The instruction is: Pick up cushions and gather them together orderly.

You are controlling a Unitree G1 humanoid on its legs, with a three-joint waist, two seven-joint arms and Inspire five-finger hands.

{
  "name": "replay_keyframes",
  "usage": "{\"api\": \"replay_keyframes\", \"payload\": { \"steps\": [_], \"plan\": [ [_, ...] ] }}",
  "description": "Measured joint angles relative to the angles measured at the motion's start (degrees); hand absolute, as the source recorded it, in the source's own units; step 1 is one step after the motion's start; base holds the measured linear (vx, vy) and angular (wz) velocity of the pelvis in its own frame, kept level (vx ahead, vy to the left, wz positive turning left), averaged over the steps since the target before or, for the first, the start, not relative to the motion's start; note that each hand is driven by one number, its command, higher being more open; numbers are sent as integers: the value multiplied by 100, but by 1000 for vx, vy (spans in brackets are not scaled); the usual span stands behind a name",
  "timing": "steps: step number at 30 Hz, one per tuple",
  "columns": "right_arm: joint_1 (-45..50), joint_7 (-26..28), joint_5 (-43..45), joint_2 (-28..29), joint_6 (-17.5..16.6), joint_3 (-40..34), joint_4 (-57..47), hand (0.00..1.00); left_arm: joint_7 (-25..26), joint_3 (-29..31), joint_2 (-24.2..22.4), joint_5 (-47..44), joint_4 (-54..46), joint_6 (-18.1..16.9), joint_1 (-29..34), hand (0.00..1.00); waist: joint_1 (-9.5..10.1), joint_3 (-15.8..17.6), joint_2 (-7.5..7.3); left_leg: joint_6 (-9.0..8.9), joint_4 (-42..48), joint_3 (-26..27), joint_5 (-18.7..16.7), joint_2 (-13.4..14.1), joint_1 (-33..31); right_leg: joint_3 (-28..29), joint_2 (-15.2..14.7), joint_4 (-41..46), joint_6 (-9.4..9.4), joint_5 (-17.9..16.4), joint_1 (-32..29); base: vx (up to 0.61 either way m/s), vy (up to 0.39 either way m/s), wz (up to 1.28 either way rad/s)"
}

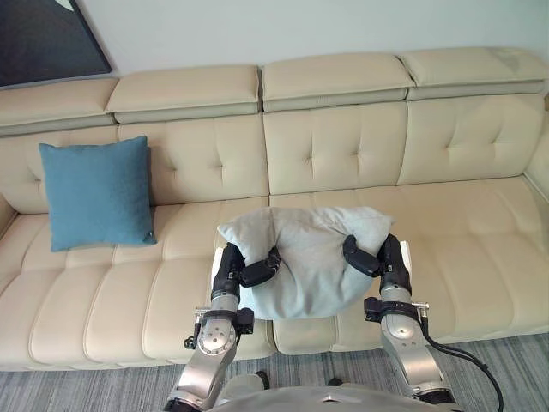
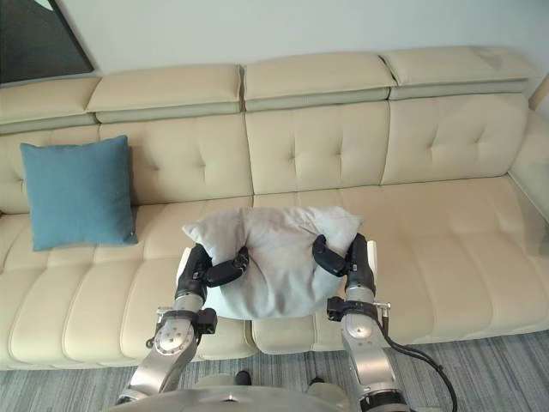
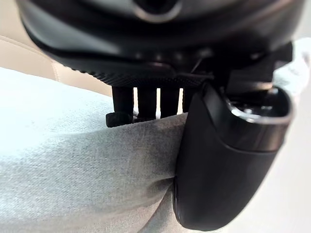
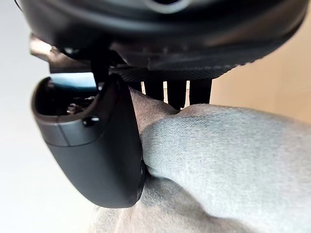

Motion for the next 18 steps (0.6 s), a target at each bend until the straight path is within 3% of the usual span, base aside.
{"api": "replay_keyframes", "payload": {
  "steps": [8, 14, 18],
  "plan": [
    [-1183, -473, -266, -62, 52, 214, 235, 0, 536, -57, 326, 55, 1, 3, -971, 0, 7, -66, -109, -39, -133, 246, 53, 99, -27, 260, 133, -232, -101, 222, -119, 0, 1, -18],
    [-2102, -798, -503, -128, 72, 446, 501, 0, 913, 76, 406, 208, 96, 3, -1557, 0, 60, -63, -222, -117, -133, 216, 176, 212, -502, 228, 231, -405, -186, 427, -504, -8, -9, 0],
    [-2983, -1133, -542, -133, 170, 462, 954, 0, 1216, 115, 404, 255, 631, 10, -2513, 0, 143, 212, -345, -149, -52, -10, 345, 275, -1120, 47, 306, -373, -262, 555, -1000, -64, -44, 21]
  ]
}}
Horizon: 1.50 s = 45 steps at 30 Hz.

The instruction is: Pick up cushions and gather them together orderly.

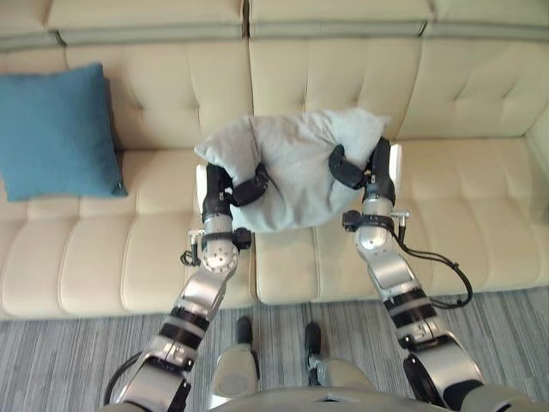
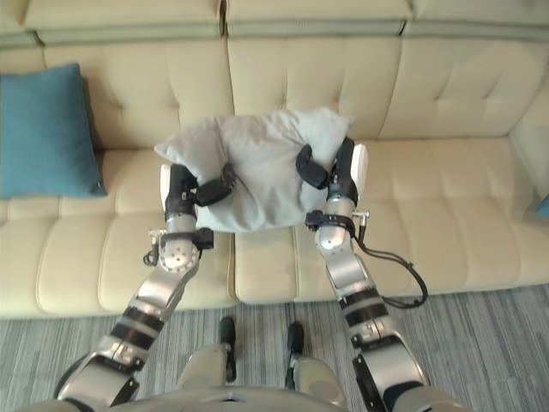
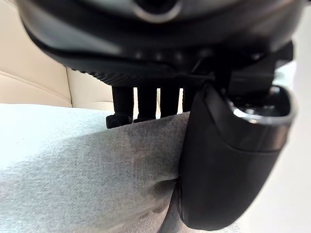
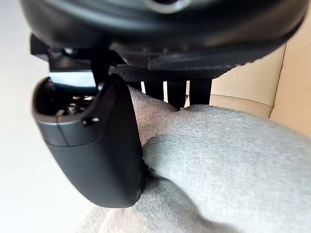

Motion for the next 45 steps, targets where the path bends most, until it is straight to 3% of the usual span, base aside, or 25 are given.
{"api": "replay_keyframes", "payload": {
  "steps": [7, 8, 11, 14, 23, 30, 38, 45],
  "plan": [
    [-1245, -253, 39, -52, 31, -9, 587, 0, 291, 232, 258, -3, 728, 21, -1392, 0, 16, 787, 2, 20, 176, -159, 187, 30, -803, -151, 29, 220, -7, 105, -763, -97, -8, 9],
    [-1394, -280, 77, -52, 32, -16, 691, 100, 296, 232, 334, -3, 833, 22, -1576, 100, 24, 885, 10, 27, 207, -176, 200, 30, -898, -162, 29, 254, -6, 105, -848, -39, 19, 3],
    [-1822, -427, 156, -7, 15, -22, 800, 100, 354, 240, 522, -2, 1196, 22, -2178, 100, 19, 1234, 6, 33, 227, -195, 251, 36, -1041, -171, 27, 400, -5, 105, -1050, 0, 0, 0],
    [-2203, -579, 366, 13, -14, -57, 931, 100, 490, 275, 685, 4, 1396, 19, -2656, 100, 23, 1381, 5, 34, 315, -212, 254, 55, -1188, -172, 41, 467, -6, 104, -1191, 0, 0, 0],
    [-3063, -748, 588, -94, -191, -195, 1467, 100, 724, 404, 1224, 26, 1909, 18, -3714, 100, 4, 1514, -5, 2, 62, -257, 545, 73, -1502, -234, 75, 602, -36, 125, -1669, -17, -12, 2],
    [-3927, -738, 814, -694, -191, -290, 1950, 100, 654, 585, 1673, -11, 2340, 8, -4275, 100, 2, 1569, -42, -29, -127, -301, 680, 79, -1492, -281, 98, 601, -60, 146, -1726, 31, -13, 3],
    [-4032, -688, 1050, -1542, -186, -897, 1947, 100, 637, 1816, 2170, -293, 2152, -126, -4168, 100, 4, 1612, -38, -39, -371, -360, 811, 74, -1226, -303, 106, 593, -63, 143, -1561, 16, 1, 1],
    [-2497, -394, 1310, -1660, -194, -1845, 1039, 100, 454, 2816, 2107, -572, 1169, -406, -2424, 100, 8, 1610, -40, -41, -925, -379, 1002, 39, -746, -360, 105, 378, -70, 134, -1217, 8, 11, 4]
  ]
}}
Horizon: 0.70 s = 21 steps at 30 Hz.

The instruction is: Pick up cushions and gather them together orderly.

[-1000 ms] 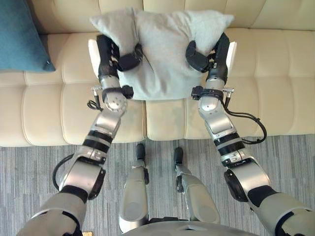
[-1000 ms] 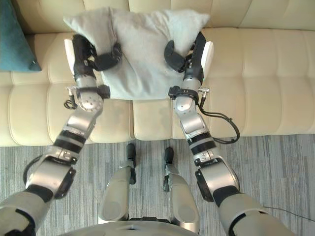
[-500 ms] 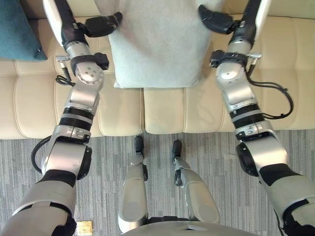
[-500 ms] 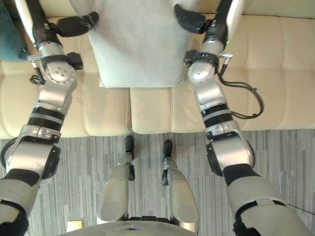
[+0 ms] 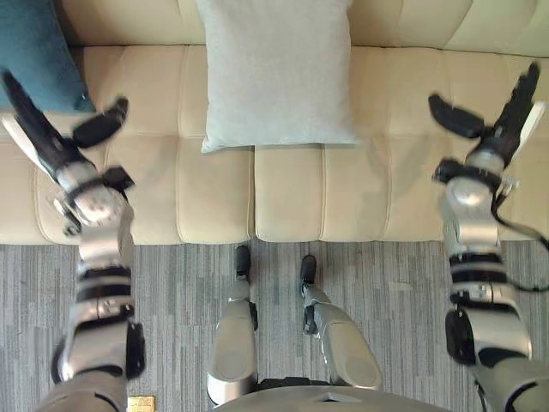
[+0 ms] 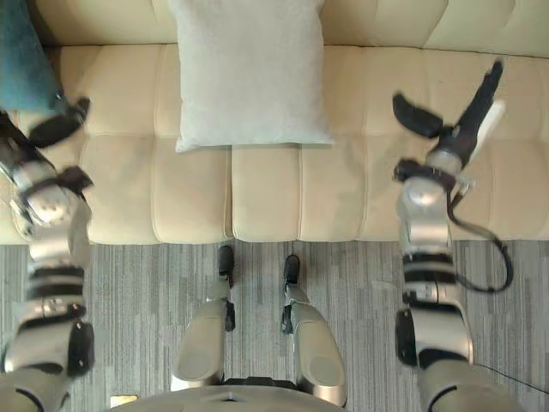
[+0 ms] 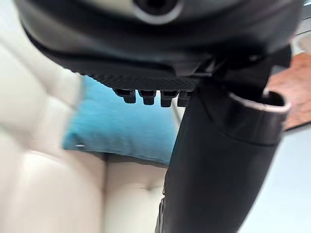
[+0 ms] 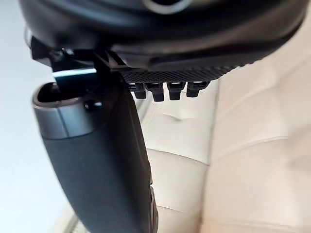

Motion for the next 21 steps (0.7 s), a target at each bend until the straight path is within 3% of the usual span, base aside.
{"api": "replay_keyframes", "payload": {
  "steps": [5, 7, 8, 9, 12, 16, 21],
  "plan": [
    [1913, 513, 168, 364, -4, -319, -563, 100, -344, 474, -1074, -344, -233, 0, 1698, 100, 0, -21, -5, 4, -367, -36, 136, -42, 265, -63, -11, -110, 22, -15, 179, 40, 32, 7],
    [2823, 850, 167, 825, -26, -302, -691, 100, -656, 428, -1820, -358, -265, 16, 2577, 100, 0, -167, -2, 7, -374, -37, 132, -75, 304, -71, -22, -186, 49, -35, 262, 53, 37, 6],
    [3019, 939, 167, 943, -29, -302, -691, 100, -738, 403, -1971, -358, -263, 38, 2765, 100, -1, -194, -2, 9, -374, -37, 129, -80, 322, -75, -27, -204, 51, -37, 290, 29, 41, 6],
    [3653, 1227, 161, 1353, -28, -269, -680, 100, -1073, 138, -2352, -345, -167, 118, 3407, 100, 3, -216, 4, 11, -373, -35, 103, -82, 433, -84, -30, -234, 62, -54, 427, 9, 43, 3],
    [4396, 1542, 96, 1803, -25, -237, -577, 100, -1595, -41, -2706, -313, 413, 215, 3969, 100, 2, -433, 46, -19, -374, -11, 41, -59, 536, -89, -36, -230, 84, -90, 525, -31, 43, 0],
    [5544, 1827, -190, 2277, -32, -19, -135, 100, -2186, -51, -3196, -165, 1516, 307, 4808, 100, 16, -1246, 65, -51, -378, 120, -163, -33, 898, -42, -34, -233, 79, -236, 829, -41, 44, -10],
    [5761, 2044, -330, 2484, -44, 32, 837, 100, -2502, 20, -3396, 26, 2203, 329, 5044, 100, 36, -1768, 129, -58, -397, 356, -194, 26, 1156, -26, -28, -237, 112, -276, 1030, -51, 25, -11]
  ]
}}
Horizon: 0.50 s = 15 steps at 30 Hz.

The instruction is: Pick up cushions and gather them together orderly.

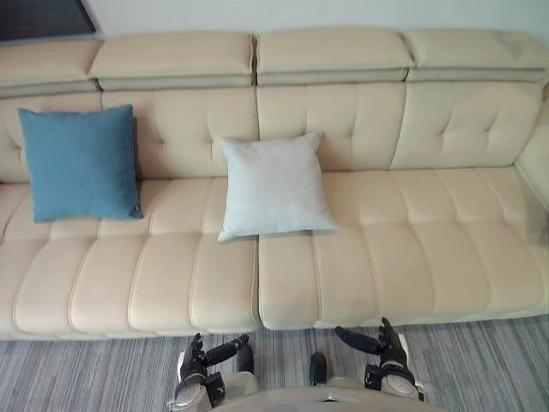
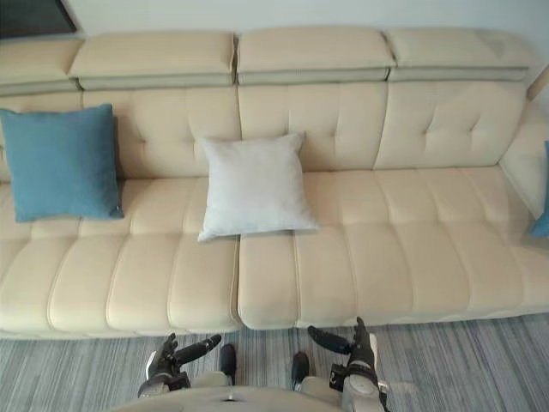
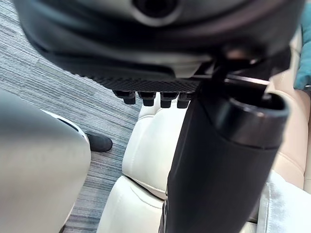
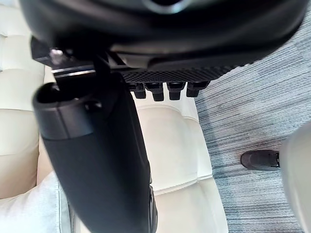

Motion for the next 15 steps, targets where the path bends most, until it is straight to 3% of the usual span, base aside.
{"api": "replay_keyframes", "payload": {
  "steps": [4, 9, 15],
  "plan": [
    [13, 109, -7, 61, 3, -54, 586, 100, -59, 69, -39, 114, 370, -13, -92, 100, 9, -225, 68, -8, -14, 123, -56, 5, 268, 50, -13, -13, 30, -20, 223, -33, 27, -14],
    [-4, 193, -72, 121, 27, -422, 1112, 100, -66, 82, -40, 401, 623, -13, -149, 100, 6, -475, 20, -24, -18, 200, -171, -21, 627, 100, -41, -135, 71, -49, 591, 8, 24, -5],
    [-93, 244, -81, 119, 74, -562, 1381, 100, -41, 74, -44, 515, 711, -4, -247, 100, 11, -476, -2, -42, -13, 493, -274, -54, 880, 376, -80, -17, 157, -60, 673, 26, 31, -26]
  ]
}}
